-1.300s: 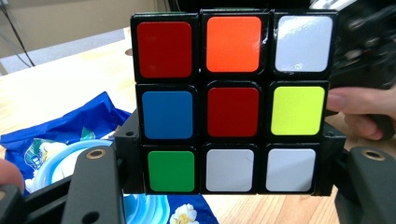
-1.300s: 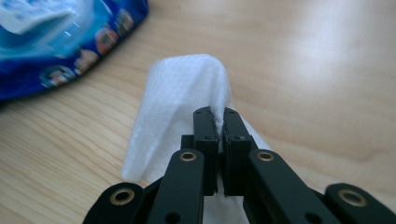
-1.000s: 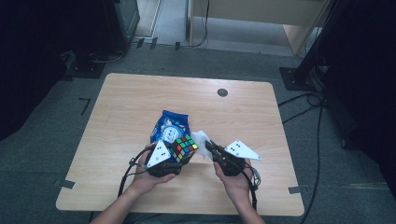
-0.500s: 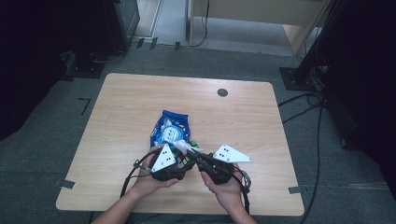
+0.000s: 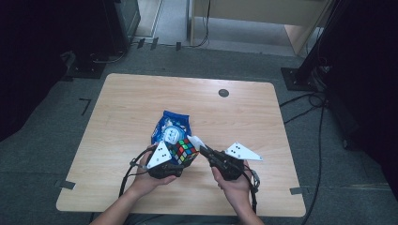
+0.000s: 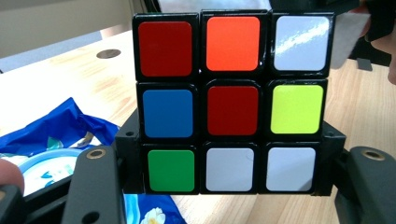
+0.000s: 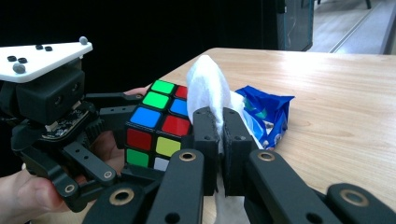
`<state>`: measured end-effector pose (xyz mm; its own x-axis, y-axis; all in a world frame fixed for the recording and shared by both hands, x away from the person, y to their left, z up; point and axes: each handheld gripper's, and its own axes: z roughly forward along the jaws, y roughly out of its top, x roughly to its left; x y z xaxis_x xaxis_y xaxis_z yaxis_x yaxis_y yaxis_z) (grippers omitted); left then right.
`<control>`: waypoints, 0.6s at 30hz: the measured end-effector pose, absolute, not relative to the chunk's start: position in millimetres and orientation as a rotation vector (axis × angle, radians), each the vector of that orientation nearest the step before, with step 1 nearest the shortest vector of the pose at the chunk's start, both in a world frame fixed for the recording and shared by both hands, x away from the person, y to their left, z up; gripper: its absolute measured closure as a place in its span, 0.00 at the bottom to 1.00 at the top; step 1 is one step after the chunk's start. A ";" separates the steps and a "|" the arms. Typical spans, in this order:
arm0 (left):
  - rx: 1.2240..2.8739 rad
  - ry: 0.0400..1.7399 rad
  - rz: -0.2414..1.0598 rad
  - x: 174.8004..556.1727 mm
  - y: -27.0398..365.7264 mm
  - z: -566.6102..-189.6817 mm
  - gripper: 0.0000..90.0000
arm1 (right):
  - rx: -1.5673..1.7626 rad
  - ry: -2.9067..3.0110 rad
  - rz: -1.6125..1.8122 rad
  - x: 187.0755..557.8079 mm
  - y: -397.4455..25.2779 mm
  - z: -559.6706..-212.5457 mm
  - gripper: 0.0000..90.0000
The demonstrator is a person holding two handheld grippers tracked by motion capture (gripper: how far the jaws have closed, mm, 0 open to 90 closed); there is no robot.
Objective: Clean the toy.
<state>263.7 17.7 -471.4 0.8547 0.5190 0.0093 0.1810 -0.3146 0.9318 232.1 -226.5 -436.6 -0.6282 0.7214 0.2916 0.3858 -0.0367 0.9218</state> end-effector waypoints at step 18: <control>1.847 0.564 0.374 269.1 27.8 -466.5 0.38 | 1.254 1.906 1.597 245.5 -250.4 -453.0 0.97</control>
<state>269.1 27.8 -466.5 0.8362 0.5482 -0.0170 0.1976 -0.2722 0.9417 245.5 -250.4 -453.0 -0.5445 0.7971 0.2609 0.3966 -0.0294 0.9175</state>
